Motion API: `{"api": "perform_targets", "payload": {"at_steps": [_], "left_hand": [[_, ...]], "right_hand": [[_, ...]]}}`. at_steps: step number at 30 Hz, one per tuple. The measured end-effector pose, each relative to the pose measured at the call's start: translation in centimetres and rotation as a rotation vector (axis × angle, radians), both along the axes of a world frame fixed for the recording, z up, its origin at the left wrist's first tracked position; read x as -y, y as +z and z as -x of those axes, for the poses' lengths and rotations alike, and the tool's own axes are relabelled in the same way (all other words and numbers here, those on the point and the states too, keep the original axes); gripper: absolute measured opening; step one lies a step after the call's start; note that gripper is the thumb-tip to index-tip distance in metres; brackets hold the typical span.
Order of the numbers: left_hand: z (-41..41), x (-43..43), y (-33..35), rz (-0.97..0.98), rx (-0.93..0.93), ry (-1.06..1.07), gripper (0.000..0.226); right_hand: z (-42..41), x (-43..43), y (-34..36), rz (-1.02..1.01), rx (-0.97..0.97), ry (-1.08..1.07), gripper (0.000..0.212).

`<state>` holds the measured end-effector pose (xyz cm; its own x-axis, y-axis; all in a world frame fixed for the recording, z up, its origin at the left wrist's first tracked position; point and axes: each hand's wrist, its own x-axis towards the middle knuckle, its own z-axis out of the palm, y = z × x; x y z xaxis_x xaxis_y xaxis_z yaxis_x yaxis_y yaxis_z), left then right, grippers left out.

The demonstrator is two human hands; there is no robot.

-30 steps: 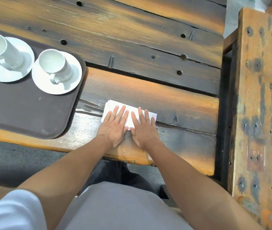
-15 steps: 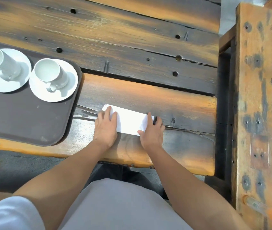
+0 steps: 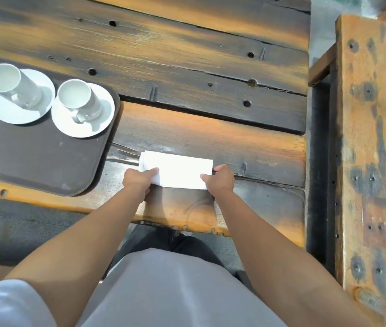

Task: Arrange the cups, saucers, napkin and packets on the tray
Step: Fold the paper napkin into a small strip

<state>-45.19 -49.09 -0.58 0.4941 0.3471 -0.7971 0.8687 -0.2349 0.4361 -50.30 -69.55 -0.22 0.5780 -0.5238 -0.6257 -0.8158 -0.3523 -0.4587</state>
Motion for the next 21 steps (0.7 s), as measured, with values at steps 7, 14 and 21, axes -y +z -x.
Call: {"api": "perform_targets", "payload": {"at_steps": [7, 14, 21], "left_hand": [[1.9, -1.9, 1.0, 0.585, -0.049, 0.187, 0.027], [3.5, -5.3, 1.3, 0.802, -0.030, 0.314, 0.028], [2.3, -11.3, 2.6, 0.867, -0.067, 0.264, 0.038]], "right_hand": [[1.1, -1.1, -0.3, 0.032, 0.014, 0.037, 0.021], [2.0, -3.4, 1.1, -0.142, 0.115, -0.166, 0.020], [1.3, -6.1, 3.5, -0.723, -0.047, -0.463, 0.030]]}}
